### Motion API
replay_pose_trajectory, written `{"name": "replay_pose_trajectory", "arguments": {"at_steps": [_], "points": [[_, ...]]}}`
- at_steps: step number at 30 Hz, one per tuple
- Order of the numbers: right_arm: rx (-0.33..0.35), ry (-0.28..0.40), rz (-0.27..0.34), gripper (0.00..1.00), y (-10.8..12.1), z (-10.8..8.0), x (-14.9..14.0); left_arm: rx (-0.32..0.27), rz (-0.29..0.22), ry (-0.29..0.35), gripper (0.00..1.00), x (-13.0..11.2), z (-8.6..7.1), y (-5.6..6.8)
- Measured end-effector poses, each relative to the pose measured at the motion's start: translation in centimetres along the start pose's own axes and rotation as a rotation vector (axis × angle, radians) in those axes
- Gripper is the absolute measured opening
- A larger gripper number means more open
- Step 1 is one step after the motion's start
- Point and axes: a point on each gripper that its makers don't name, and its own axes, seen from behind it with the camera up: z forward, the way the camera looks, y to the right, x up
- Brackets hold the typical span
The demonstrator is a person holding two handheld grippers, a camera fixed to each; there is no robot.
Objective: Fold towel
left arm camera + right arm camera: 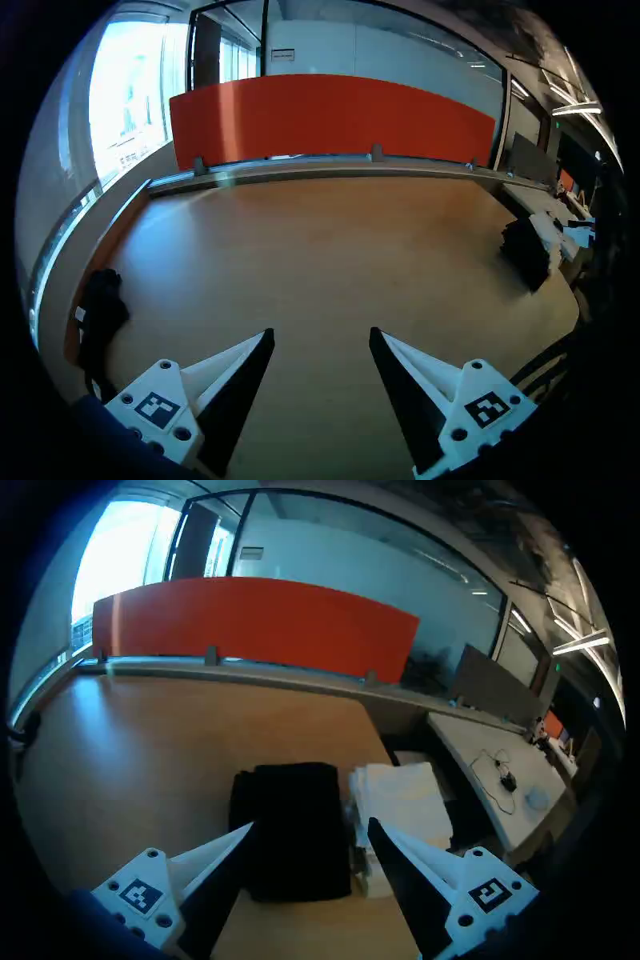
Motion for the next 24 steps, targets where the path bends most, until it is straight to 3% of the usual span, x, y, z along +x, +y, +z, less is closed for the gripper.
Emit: {"name": "replay_pose_trajectory", "arguments": {"at_steps": [13, 24], "points": [[-0.002, 0.197, 0.053, 1.00, -2.6, -2.1, 5.9, 0.000, -0.012, 0.084, 0.88, 2.9, -0.1, -0.6], [0.002, 0.322, 0.107, 1.00, -5.0, -3.6, 9.8, 0.021, -0.019, 0.176, 0.88, 5.8, -0.7, -1.7]]}}
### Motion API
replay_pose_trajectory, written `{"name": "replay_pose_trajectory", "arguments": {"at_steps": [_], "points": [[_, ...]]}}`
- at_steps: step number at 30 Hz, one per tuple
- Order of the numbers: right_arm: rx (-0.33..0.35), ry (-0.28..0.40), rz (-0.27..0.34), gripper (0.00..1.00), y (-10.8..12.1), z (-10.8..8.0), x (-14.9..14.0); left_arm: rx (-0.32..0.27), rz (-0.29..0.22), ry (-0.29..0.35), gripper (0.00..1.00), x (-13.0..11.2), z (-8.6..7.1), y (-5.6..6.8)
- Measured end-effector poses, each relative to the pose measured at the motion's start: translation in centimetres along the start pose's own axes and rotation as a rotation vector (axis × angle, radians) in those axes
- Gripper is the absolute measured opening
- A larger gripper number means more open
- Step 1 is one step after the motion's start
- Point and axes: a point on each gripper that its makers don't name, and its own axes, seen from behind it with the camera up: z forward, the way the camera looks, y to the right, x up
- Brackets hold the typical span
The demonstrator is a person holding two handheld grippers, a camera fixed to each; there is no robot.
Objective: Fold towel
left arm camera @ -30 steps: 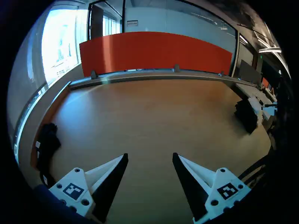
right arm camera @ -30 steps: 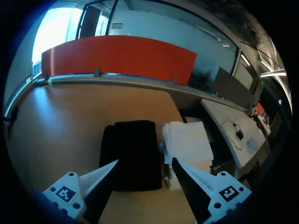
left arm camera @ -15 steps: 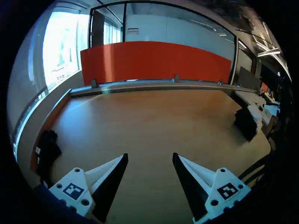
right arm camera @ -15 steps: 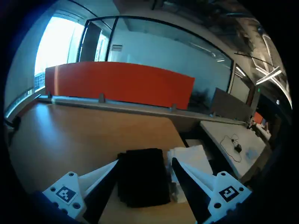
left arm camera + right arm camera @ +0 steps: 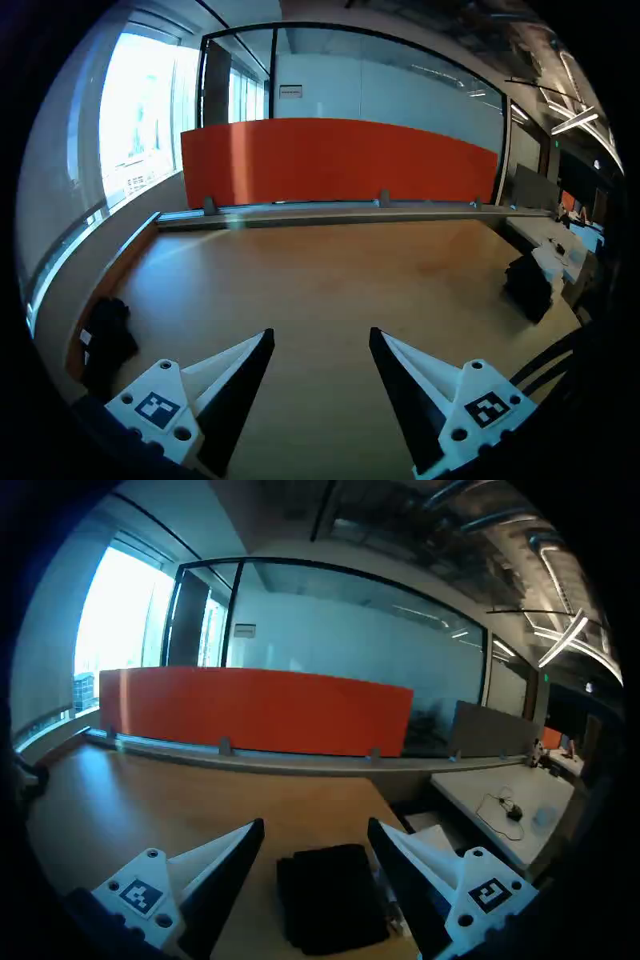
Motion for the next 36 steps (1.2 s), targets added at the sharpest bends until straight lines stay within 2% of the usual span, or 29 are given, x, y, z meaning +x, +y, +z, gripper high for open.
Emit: {"name": "replay_pose_trajectory", "arguments": {"at_steps": [5, 12, 18, 28, 36], "points": [[0.034, 0.022, 0.020, 1.00, -2.4, 0.1, 1.1, 0.008, -0.008, 0.043, 0.88, 1.5, 0.1, -0.5], [0.071, 0.058, 0.004, 1.00, -6.0, 0.3, 2.5, 0.023, 0.001, 0.113, 0.88, 3.8, 0.0, -1.4], [0.114, 0.087, 0.013, 1.00, -9.7, 0.4, 4.0, 0.039, 0.000, 0.168, 0.88, 5.6, -0.4, -2.2], [0.175, 0.119, 0.025, 1.00, -15.2, 0.5, 5.8, 0.047, -0.002, 0.209, 0.87, 6.9, -0.8, -2.9], [0.196, 0.137, 0.041, 1.00, -18.1, 0.6, 6.8, 0.052, -0.013, 0.243, 0.88, 8.0, -1.1, -3.4]]}}
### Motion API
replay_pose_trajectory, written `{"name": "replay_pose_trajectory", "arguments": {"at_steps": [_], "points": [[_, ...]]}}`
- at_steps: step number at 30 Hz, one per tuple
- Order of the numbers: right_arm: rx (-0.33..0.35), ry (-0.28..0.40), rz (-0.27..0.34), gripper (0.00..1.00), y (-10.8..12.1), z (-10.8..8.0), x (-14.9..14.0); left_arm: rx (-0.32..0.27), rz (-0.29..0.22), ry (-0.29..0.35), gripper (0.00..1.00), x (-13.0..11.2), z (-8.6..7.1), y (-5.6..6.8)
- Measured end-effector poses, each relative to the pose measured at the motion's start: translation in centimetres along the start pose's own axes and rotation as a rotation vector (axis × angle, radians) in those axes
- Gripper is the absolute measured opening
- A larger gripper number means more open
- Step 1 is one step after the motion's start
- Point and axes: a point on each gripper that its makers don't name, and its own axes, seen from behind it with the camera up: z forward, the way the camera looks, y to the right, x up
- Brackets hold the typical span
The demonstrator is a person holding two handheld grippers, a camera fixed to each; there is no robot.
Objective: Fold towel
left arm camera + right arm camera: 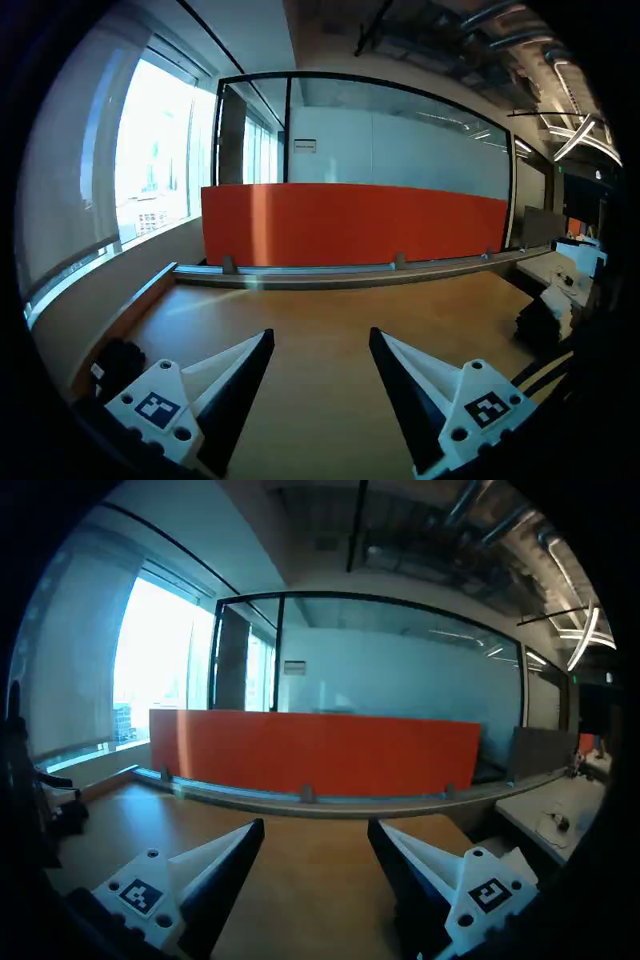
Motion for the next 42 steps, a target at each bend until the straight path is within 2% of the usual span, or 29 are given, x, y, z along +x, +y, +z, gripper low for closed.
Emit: {"name": "replay_pose_trajectory", "arguments": {"at_steps": [11, 18, 24, 29, 35, 42], "points": [[-0.008, -0.012, 0.012, 1.00, -0.3, 0.6, -0.5, -0.003, -0.004, 0.034, 0.88, 1.0, 0.4, -0.3], [-0.009, -0.011, 0.012, 1.00, -0.5, 0.5, -0.3, 0.010, 0.050, 0.076, 0.88, 1.3, 0.8, -0.8], [-0.003, -0.013, 0.015, 1.00, -0.9, 0.3, -0.5, 0.027, 0.031, 0.098, 0.88, -0.1, 1.3, -1.4], [0.004, -0.016, 0.039, 1.00, -1.0, 0.0, -0.7, 0.051, 0.013, 0.121, 0.88, -1.6, 1.6, -2.5], [-0.008, -0.005, 0.059, 1.00, -0.6, -0.1, -1.3, 0.076, 0.025, 0.140, 0.87, -3.7, 1.7, -3.9], [-0.013, 0.005, 0.071, 1.00, -1.1, 0.3, -2.8, 0.081, 0.007, 0.175, 0.88, -6.4, 2.1, -5.0]]}}
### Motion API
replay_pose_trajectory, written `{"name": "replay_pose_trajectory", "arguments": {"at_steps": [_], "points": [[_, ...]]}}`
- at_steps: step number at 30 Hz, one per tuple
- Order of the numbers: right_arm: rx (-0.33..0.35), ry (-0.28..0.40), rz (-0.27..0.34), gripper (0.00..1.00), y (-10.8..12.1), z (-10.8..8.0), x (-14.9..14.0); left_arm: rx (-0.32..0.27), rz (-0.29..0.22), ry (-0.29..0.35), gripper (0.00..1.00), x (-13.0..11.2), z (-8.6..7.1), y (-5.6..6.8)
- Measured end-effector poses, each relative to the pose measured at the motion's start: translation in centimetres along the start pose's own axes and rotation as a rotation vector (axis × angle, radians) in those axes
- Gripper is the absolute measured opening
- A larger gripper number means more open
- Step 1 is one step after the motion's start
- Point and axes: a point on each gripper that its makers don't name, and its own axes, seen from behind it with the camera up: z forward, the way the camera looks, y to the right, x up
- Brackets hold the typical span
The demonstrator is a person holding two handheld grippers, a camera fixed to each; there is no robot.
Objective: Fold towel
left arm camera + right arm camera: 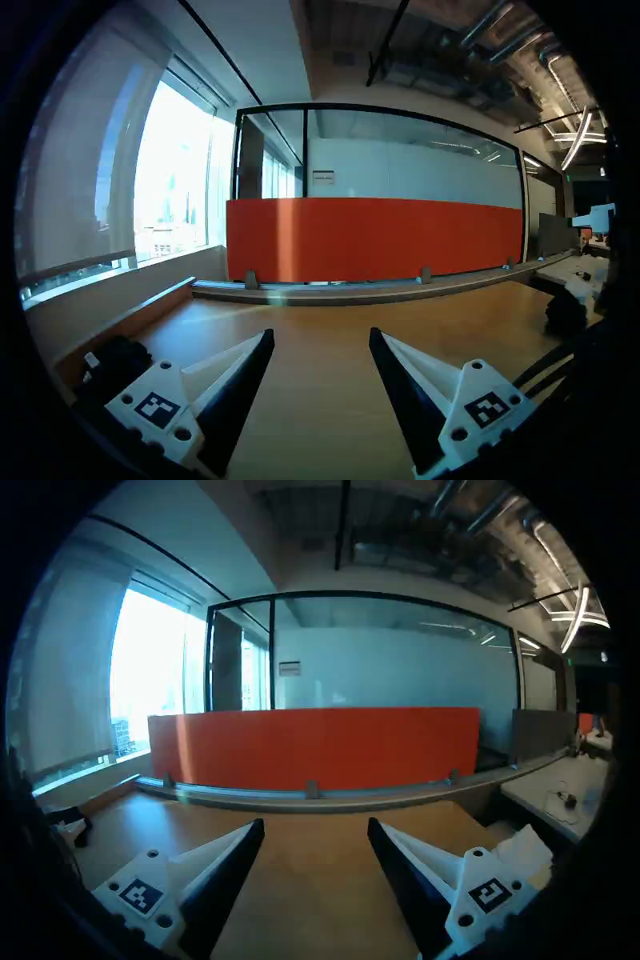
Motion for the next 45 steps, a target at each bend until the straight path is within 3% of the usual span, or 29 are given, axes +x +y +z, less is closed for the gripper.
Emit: {"name": "replay_pose_trajectory", "arguments": {"at_steps": [5, 19, 27, 45], "points": [[0.011, -0.008, 0.028, 1.00, -0.7, 0.4, -1.5, 0.008, -0.023, 0.009, 0.88, -2.3, 0.2, -0.7], [0.042, 0.007, 0.032, 1.00, -1.6, 1.4, -4.4, 0.024, -0.028, 0.052, 0.87, -6.2, 0.7, -1.5], [0.048, 0.019, 0.014, 1.00, -1.6, 1.5, -4.4, 0.029, -0.036, 0.071, 0.87, -7.0, 0.9, -1.7], [0.053, 0.021, 0.022, 1.00, -2.2, 1.8, -4.5, 0.048, 0.008, 0.066, 0.88, -7.7, 1.3, -2.1]]}}
